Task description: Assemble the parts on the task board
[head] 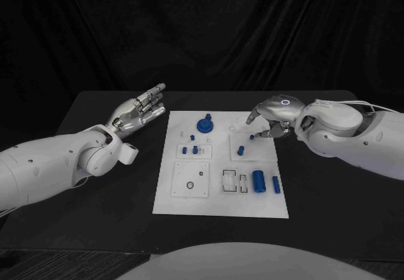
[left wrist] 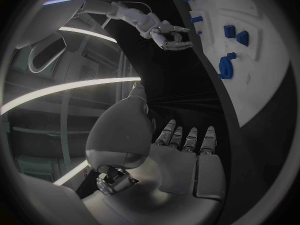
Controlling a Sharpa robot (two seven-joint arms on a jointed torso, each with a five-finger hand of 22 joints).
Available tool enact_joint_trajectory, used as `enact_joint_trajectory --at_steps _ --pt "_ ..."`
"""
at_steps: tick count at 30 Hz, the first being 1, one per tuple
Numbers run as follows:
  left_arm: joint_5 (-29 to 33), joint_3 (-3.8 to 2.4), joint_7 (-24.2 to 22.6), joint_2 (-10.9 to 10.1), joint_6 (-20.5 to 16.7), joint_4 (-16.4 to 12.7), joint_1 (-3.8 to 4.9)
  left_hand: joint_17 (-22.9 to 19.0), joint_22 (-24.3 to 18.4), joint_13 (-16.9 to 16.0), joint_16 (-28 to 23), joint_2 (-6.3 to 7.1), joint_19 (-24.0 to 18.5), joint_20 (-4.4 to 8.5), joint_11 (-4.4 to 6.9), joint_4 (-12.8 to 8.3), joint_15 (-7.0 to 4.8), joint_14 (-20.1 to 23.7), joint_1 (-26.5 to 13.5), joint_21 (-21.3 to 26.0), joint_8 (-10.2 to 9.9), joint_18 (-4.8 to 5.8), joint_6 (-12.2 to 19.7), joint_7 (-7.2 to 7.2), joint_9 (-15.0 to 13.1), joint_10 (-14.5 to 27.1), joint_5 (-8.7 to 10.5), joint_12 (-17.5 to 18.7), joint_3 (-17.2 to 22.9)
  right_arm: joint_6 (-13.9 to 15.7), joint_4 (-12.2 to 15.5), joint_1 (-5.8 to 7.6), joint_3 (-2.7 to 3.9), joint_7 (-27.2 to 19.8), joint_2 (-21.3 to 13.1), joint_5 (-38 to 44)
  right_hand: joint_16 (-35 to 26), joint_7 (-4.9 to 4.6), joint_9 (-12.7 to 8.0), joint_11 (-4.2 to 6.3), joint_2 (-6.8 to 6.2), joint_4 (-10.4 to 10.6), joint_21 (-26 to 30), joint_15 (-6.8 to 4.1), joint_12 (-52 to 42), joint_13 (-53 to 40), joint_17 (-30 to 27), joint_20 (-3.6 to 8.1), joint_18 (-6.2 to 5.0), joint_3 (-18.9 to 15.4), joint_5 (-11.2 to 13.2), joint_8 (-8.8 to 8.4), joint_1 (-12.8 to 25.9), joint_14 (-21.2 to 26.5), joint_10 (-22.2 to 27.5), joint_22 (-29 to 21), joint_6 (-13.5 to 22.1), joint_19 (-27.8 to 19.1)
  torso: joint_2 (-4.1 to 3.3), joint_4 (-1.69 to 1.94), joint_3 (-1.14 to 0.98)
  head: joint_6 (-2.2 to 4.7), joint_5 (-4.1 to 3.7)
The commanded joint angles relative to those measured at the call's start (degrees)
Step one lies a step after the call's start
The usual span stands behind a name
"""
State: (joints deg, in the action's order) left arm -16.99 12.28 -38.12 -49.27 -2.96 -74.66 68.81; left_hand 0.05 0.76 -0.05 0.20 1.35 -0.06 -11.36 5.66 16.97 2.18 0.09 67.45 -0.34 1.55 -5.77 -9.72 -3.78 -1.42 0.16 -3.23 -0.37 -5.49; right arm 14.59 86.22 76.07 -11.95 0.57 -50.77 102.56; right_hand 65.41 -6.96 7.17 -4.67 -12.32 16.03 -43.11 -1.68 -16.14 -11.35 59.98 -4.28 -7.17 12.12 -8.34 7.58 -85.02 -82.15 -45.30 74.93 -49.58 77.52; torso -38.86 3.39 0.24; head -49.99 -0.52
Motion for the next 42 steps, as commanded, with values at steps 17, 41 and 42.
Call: enact_joint_trajectory --at_steps 17,41,42 --pt "9.1 -0.06 -7.8 -0.3 7.2 -2.0 -0.49 0.0 0.6 0.1 -0.2 -5.36 0.1 -1.39 -2.31 -0.4 1.90 -0.1 4.0 0.2 -0.1 -2.62 -0.7 1.62 0.0 -0.2 -5.59 0.4 -2.1 2.0 -3.2 -2.82 0.05 -3.4 1.9 2.0 1.0 -0.01 -0.3 -0.13 1.93 -3.0 -1.5 0.18 -0.1 3.2 0.4 -0.16 -0.18 3.7 -6.7 -0.22 -1.0 -1.0 -8.2 3.0 -3.8 1.6 1.25 0.79 0.63 -0.01 -0.61" --pt "9.1 -0.06 -6.1 -0.2 8.4 -2.4 -0.61 0.0 2.3 0.1 -0.2 -8.66 0.3 -2.96 -3.79 -1.7 4.08 -0.1 9.9 -0.1 0.0 -4.51 -1.8 2.63 -0.1 -0.2 -12.39 0.4 -5.3 1.6 -8.9 -5.02 0.05 -3.9 4.8 2.0 1.2 -0.06 0.6 0.23 1.48 -4.3 -1.6 0.40 1.4 5.0 0.4 -0.29 -0.12 7.6 -7.4 0.56 -0.3 -1.1 -12.5 3.8 -7.5 1.8 1.18 0.68 0.64 -0.01 -0.35" --pt "9.1 -0.06 -6.0 -0.2 8.5 -2.4 -0.61 0.0 2.4 0.1 -0.2 -8.71 0.3 -3.00 -3.86 -1.7 4.11 -0.1 10.0 -0.1 0.0 -4.53 -1.8 2.63 -0.1 -0.2 -12.48 0.4 -5.3 1.6 -9.0 -5.09 0.05 -3.9 4.8 2.0 1.2 -0.04 0.7 0.26 1.53 -4.3 -1.6 0.43 1.4 5.1 0.3 -0.30 -0.11 7.7 -7.4 0.62 -0.3 -1.1 -12.7 3.9 -7.7 1.8 1.17 0.68 0.65 -0.01 -0.31"
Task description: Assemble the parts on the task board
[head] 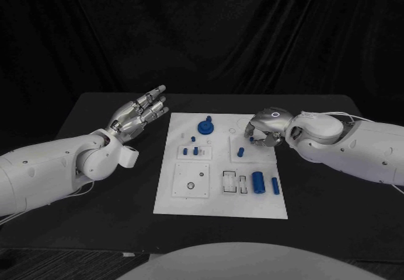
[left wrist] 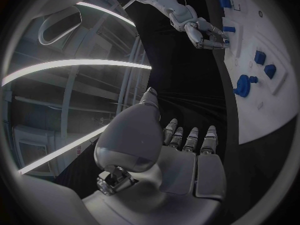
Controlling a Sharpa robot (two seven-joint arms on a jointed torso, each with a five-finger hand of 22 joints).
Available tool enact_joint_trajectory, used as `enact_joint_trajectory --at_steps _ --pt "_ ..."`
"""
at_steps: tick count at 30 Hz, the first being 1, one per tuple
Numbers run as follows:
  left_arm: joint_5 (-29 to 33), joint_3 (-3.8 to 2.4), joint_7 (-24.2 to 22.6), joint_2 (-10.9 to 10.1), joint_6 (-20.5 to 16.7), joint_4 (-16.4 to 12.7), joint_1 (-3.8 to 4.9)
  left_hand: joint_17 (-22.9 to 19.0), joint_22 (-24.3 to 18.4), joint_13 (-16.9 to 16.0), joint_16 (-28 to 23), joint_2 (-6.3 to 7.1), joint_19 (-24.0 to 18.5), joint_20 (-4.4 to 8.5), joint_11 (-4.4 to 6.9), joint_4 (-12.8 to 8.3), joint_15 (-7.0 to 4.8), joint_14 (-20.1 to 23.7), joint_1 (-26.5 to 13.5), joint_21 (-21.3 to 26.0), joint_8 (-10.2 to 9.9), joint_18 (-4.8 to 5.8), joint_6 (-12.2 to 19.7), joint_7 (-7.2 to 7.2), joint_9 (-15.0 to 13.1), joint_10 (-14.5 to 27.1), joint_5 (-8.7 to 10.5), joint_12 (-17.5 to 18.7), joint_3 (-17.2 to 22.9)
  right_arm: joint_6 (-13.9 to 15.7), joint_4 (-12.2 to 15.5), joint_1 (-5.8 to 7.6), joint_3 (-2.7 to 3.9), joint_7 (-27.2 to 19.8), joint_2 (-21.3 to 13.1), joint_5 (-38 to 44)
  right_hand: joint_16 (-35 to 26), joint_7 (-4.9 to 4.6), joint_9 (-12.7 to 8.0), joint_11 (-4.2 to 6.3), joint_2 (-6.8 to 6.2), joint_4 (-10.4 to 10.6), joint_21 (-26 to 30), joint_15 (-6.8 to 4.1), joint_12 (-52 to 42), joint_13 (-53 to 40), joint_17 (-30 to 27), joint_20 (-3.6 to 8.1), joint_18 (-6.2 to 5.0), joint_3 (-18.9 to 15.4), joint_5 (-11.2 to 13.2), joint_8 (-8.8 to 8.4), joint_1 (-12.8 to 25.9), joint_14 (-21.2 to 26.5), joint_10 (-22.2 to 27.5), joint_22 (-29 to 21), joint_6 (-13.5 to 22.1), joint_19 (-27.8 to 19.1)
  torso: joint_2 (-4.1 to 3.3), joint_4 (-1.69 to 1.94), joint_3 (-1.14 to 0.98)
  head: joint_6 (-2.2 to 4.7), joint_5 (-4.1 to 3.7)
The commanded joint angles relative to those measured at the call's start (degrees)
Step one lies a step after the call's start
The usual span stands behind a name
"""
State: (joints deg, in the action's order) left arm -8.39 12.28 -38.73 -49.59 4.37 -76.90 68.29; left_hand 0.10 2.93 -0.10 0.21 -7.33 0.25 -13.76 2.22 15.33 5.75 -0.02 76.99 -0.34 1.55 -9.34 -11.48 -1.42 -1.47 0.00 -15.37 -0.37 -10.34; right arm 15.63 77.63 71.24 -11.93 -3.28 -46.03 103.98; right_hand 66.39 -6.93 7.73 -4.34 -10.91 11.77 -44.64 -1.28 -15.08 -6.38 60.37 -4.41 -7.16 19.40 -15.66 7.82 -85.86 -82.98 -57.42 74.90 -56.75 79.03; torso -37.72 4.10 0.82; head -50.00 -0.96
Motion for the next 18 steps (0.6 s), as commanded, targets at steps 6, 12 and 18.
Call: enact_joint_trajectory --at_steps 6,12,18 --pt "0.5 -0.05 -4.9 0.3 1.4 0.0 -0.12 -0.1 1.0 0.1 -0.2 -0.75 0.3 -1.05 -0.76 -0.8 0.97 0.0 1.8 -0.3 0.1 -1.01 -0.7 0.90 -0.2 0.0 -1.73 0.4 -0.8 1.4 -1.2 -0.54 0.04 -0.6 0.3 0.5 0.3 0.06 0.8 0.22 0.46 -1.0 -0.1 0.20 0.2 0.3 -0.1 -0.26 -0.09 1.6 -0.5 1.05 0.3 -0.2 -2.5 4.1 -2.2 0.3 0.06 -0.03 0.09 0.00 0.23" --pt "0.5 -0.05 -4.5 0.6 1.4 0.3 -0.20 0.0 1.4 0.1 -0.1 -1.49 0.5 -1.33 -1.23 -1.3 1.25 -0.1 2.6 -0.4 0.3 -1.02 -1.8 1.67 -0.3 -0.1 -2.76 0.3 -1.0 4.9 -1.2 -0.62 0.04 -2.3 0.1 0.1 0.7 0.87 3.4 1.69 1.63 -3.2 -1.3 -0.51 -1.2 0.0 0.2 0.16 -0.01 2.6 0.9 3.88 -0.4 -0.4 -9.2 5.0 -7.7 0.7 0.03 -0.03 0.09 0.00 0.19" --pt "0.5 -0.05 -4.2 0.8 1.3 0.6 -0.34 0.1 1.8 -0.3 0.1 -2.03 0.7 -1.55 -1.98 -1.8 1.51 -0.3 3.1 -0.5 0.4 -1.03 -2.5 2.04 -0.4 -1.2 -3.19 -0.1 -1.3 7.5 -1.1 -0.64 0.04 -3.6 0.0 -1.3 0.6 1.11 4.4 2.11 1.93 -4.1 -2.0 -0.84 -0.8 0.1 0.0 0.51 0.12 2.7 1.4 4.50 -0.4 -0.5 -11.1 5.4 -9.0 0.9 0.09 -0.04 0.11 0.00 0.32"
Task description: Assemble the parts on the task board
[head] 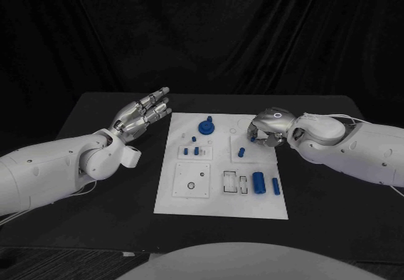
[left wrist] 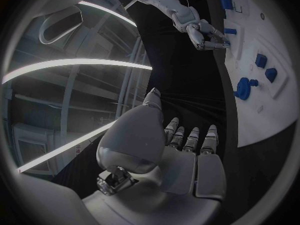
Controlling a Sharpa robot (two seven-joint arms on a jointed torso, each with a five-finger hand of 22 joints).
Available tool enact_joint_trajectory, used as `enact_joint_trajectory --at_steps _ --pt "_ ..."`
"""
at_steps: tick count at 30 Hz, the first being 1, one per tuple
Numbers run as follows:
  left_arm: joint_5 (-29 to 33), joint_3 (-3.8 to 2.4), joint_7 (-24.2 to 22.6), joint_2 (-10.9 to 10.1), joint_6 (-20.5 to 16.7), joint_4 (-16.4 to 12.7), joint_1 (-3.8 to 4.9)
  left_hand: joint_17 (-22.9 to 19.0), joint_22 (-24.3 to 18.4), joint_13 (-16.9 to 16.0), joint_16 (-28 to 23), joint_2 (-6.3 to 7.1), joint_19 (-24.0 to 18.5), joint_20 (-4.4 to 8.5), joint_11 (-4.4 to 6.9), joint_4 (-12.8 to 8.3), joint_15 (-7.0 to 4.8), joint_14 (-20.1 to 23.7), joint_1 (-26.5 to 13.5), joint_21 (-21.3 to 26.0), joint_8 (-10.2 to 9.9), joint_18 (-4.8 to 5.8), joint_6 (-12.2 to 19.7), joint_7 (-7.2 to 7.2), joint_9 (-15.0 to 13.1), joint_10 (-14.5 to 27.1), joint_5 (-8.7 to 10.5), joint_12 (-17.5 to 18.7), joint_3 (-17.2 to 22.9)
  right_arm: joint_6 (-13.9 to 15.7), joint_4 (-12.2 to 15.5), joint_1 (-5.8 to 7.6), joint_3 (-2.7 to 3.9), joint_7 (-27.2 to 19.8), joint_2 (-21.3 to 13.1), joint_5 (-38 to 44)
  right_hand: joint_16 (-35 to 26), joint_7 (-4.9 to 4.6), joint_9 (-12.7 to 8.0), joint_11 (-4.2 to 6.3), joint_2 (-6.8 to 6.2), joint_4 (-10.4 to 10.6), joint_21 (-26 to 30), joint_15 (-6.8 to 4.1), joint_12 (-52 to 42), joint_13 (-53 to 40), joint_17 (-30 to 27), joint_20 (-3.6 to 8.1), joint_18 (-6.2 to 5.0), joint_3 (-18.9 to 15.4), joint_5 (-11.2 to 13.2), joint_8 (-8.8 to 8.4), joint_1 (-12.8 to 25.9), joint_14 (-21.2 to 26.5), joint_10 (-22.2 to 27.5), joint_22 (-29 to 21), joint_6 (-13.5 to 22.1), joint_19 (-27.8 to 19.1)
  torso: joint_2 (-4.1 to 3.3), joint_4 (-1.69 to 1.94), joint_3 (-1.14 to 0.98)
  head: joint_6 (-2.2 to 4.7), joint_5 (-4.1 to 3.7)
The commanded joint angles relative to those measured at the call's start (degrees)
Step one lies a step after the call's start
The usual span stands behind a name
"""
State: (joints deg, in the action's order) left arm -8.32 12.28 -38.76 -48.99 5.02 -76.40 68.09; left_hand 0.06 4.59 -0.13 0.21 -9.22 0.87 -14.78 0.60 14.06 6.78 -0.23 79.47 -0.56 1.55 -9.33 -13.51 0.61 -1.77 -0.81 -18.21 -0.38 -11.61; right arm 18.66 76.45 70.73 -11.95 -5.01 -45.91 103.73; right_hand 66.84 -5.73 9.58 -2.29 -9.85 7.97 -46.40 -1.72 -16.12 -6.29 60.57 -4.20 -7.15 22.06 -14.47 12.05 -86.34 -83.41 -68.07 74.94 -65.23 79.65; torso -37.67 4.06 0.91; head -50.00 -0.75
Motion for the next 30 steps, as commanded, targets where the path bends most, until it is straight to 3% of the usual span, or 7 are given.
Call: enact_joint_trajectory --at_steps 1,9,14,23,30 --pt "0.5 -0.05 -4.1 0.2 0.7 0.2 -0.18 0.1 0.3 -0.4 0.1 -0.32 0.1 -0.60 -0.72 -0.6 0.52 -0.2 0.8 -0.3 0.5 -1.05 -1.2 0.25 -0.2 -0.8 -0.41 -0.3 -0.1 5.1 0.1 -0.14 0.06 -2.1 -0.1 -1.2 0.1 0.03 2.8 0.18 0.96 -0.5 -0.2 -0.52 0.4 0.1 -0.2 0.37 0.11 -0.1 0.6 0.42 0.2 -0.1 -1.0 5.4 -0.8 0.3 0.03 0.00 0.03 0.00 0.13" --pt "0.5 -0.05 -3.5 0.4 0.6 0.5 -0.55 0.2 0.7 -0.5 0.3 -0.90 0.4 -0.84 -1.15 -1.2 0.68 -0.3 1.5 -0.4 0.7 -1.05 -1.9 0.86 -0.2 -1.2 -1.07 -0.6 -0.1 8.1 0.7 -0.05 0.07 -2.2 -0.8 -2.7 -0.7 0.14 3.4 0.36 1.25 -1.0 -0.2 -0.68 1.3 0.4 -1.2 0.58 0.15 0.0 1.6 0.40 0.2 0.1 -1.8 5.6 -1.2 0.3 0.06 0.00 0.04 0.00 0.29" --pt "0.5 -0.05 -3.2 0.4 0.7 0.7 -0.84 0.2 0.8 -0.5 0.4 -1.13 0.5 -0.92 -1.17 -1.6 0.68 -0.3 2.0 -0.5 0.7 -1.05 -1.8 0.96 -0.2 -1.2 -1.57 -0.6 -0.1 8.5 2.3 1.00 0.07 -1.4 -1.9 -3.2 -1.0 0.07 3.5 0.21 1.24 -0.9 0.0 -0.57 2.0 0.7 -1.5 0.55 0.16 0.0 1.8 0.11 0.4 0.2 -1.7 5.6 -0.9 0.2 0.07 0.00 0.06 0.00 0.40" --pt "0.5 -0.05 -2.9 0.4 0.8 0.8 -1.24 0.2 0.9 -0.5 0.4 -1.21 0.5 -0.96 -1.15 -1.8 0.67 -0.3 2.2 -0.5 0.6 -1.05 -1.8 1.04 -0.2 -1.2 -1.78 -0.6 0.0 5.6 8.9 4.69 0.07 1.2 -4.5 -3.3 -1.4 -0.04 3.6 0.01 1.13 -0.9 0.4 -0.41 2.9 1.0 -1.9 0.45 0.14 0.1 1.9 -0.40 0.6 0.4 -1.5 5.6 -0.4 0.0 0.07 0.00 0.07 0.00 0.75" --pt "0.5 -0.05 -2.9 0.3 0.7 0.5 -1.41 0.2 0.7 -0.5 0.4 -1.23 0.5 -0.98 -1.16 -1.9 0.69 -0.3 2.2 -0.4 0.7 -1.04 -1.9 1.11 -0.2 -1.2 -1.86 -0.7 0.0 1.7 14.6 5.99 0.07 3.1 -4.4 -2.9 -1.5 -0.11 3.6 -0.09 1.04 -1.0 0.6 -0.34 3.3 1.2 -2.0 0.39 0.13 0.2 2.1 -0.69 0.6 0.4 -1.5 5.5 -0.2 -0.1 0.13 -0.01 0.14 0.00 1.18"
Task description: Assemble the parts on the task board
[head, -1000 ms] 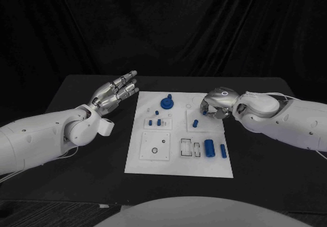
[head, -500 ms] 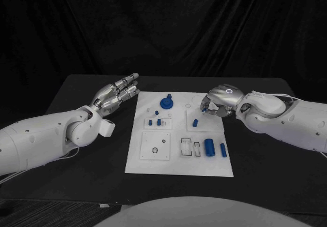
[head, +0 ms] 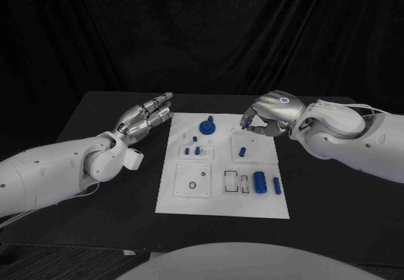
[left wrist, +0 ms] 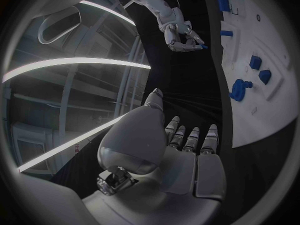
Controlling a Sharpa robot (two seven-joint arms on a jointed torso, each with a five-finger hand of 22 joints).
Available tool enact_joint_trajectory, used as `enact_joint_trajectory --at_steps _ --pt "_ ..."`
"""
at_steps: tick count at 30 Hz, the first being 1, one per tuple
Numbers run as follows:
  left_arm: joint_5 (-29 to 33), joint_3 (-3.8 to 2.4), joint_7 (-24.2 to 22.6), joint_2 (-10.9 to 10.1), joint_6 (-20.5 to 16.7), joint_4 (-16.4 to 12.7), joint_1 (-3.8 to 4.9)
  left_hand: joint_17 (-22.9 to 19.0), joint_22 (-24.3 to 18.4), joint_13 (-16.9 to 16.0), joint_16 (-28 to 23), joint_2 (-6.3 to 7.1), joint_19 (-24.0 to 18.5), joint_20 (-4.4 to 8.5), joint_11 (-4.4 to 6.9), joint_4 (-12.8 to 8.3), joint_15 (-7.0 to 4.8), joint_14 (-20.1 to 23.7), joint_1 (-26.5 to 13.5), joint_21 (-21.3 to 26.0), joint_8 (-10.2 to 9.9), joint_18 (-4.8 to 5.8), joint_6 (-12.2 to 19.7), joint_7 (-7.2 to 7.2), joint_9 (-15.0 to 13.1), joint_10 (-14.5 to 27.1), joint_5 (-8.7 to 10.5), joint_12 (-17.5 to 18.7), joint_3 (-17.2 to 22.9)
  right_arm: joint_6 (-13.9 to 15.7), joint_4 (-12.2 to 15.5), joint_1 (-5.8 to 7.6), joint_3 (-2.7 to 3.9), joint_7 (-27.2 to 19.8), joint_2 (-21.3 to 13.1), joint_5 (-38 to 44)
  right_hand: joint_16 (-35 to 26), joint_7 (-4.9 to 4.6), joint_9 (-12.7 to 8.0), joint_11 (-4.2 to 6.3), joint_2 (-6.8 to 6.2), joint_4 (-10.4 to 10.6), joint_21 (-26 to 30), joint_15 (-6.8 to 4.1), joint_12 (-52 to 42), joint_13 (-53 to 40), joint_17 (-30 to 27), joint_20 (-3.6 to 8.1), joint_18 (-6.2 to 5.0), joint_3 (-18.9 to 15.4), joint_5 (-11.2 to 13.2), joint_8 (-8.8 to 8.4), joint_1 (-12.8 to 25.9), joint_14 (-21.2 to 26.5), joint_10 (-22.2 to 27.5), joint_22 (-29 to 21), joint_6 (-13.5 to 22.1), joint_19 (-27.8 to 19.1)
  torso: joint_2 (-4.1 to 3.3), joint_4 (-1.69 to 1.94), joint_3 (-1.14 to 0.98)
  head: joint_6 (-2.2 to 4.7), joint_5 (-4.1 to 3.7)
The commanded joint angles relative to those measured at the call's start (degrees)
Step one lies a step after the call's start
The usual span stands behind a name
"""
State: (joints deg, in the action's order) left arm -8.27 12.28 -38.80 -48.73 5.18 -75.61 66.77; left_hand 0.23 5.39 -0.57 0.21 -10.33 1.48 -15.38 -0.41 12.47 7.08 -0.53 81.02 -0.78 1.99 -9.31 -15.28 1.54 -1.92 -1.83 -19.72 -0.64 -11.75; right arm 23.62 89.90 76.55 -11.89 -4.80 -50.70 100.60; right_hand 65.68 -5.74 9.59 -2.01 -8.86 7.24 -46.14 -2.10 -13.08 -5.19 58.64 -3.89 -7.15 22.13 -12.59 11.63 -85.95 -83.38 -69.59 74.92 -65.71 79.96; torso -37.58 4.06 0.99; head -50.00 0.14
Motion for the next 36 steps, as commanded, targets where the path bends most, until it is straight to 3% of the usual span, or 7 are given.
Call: enact_joint_trajectory --at_steps 1,6,16,22,28,36 --pt "0.4 -0.05 -2.9 0.0 0.5 -0.4 -0.10 0.1 -0.1 -0.1 0.4 -0.13 -0.1 -0.38 -0.15 -0.3 0.39 0.0 0.7 -0.2 0.2 -1.06 -0.1 0.19 -0.1 -0.2 -0.37 -0.4 0.1 -4.1 1.8 0.24 0.01 3.1 0.7 0.3 -0.4 -0.11 3.6 -0.40 0.04 -0.2 0.5 0.07 0.4 0.1 -0.1 0.07 0.10 0.1 0.2 -0.35 0.3 0.4 0.1 5.5 0.4 -0.4 0.02 0.01 0.04 0.00 0.46" --pt "0.4 -0.05 -2.8 -0.4 0.3 -1.1 -0.14 0.1 -0.2 -0.1 0.4 -0.15 -0.1 -0.39 -0.20 -0.4 0.40 0.0 0.7 -0.2 0.2 -1.05 -0.1 0.25 -0.1 -0.2 -0.44 -0.4 0.1 -8.3 2.7 0.14 0.01 3.8 3.6 1.1 -0.6 -0.25 3.5 -0.57 0.01 -0.2 1.2 0.20 1.0 0.3 -0.3 -0.03 0.02 0.2 0.2 -0.84 0.4 0.5 0.2 5.4 0.8 -0.7 0.04 0.01 0.05 0.00 1.23" --pt "0.4 -0.05 -2.7 -1.3 -0.1 -2.7 -0.16 0.1 -0.2 -0.1 0.4 -0.22 -0.1 -0.44 -0.34 -0.5 0.45 0.0 0.8 -0.2 0.2 -1.02 -0.2 0.40 -0.1 -0.2 -0.55 -0.5 0.1 -13.2 0.5 -1.52 0.01 4.1 10.0 2.0 -1.0 -0.43 3.4 -0.75 0.01 -0.4 2.3 0.35 1.6 0.5 -0.8 -0.16 -0.14 0.5 -0.1 -1.38 0.4 0.8 0.3 5.2 1.2 -1.1 0.06 0.06 0.02 0.00 1.62" --pt "0.4 -0.05 -2.6 -1.5 -0.1 -3.2 -0.16 0.1 -0.2 -0.1 0.4 -0.25 -0.1 -0.46 -0.40 -0.5 0.47 0.0 0.8 -0.2 0.2 -1.01 -0.2 0.45 -0.1 -0.3 -0.57 -0.5 0.1 -14.4 -0.8 -3.10 0.01 4.1 12.7 2.0 -1.1 -0.54 3.4 -0.87 0.04 -0.5 2.8 0.45 2.0 0.6 -0.9 -0.25 -0.20 0.6 -0.7 -1.67 0.5 0.9 0.3 5.1 1.3 -1.2 0.04 0.01 0.02 0.00 2.10" --pt "0.4 -0.05 -2.5 -1.6 -0.1 -3.5 -0.16 0.1 -0.2 -0.1 0.4 -0.32 -0.1 -0.50 -0.50 -0.6 0.52 0.0 0.9 -0.2 0.3 -1.00 -0.2 0.55 -0.1 -0.3 -0.63 -0.5 0.1 -14.3 -1.7 -4.84 0.01 3.8 14.8 2.1 -1.1 -0.58 3.3 -0.93 -0.03 -0.5 3.3 0.52 2.2 0.7 -0.9 -0.30 -0.27 0.6 -1.0 -1.90 0.7 1.0 0.4 5.1 1.4 -1.4 0.24 0.23 0.11 0.00 2.28" --pt "0.4 -0.05 -2.2 -1.5 0.1 -3.4 -0.16 0.1 -0.1 -0.1 0.4 -0.43 -0.1 -0.58 -0.65 -0.7 0.61 0.0 1.0 -0.2 0.3 -1.00 -0.2 0.70 -0.1 -0.3 -0.74 -0.5 0.1 -13.4 -1.9 -5.68 0.02 3.7 15.8 2.8 -1.2 -0.62 3.3 -0.96 -0.13 -0.6 3.4 0.54 2.4 0.7 -1.0 -0.33 -0.29 0.6 -1.2 -2.05 0.7 1.0 0.4 5.0 1.6 -1.4 0.19 0.16 0.06 0.00 2.61"
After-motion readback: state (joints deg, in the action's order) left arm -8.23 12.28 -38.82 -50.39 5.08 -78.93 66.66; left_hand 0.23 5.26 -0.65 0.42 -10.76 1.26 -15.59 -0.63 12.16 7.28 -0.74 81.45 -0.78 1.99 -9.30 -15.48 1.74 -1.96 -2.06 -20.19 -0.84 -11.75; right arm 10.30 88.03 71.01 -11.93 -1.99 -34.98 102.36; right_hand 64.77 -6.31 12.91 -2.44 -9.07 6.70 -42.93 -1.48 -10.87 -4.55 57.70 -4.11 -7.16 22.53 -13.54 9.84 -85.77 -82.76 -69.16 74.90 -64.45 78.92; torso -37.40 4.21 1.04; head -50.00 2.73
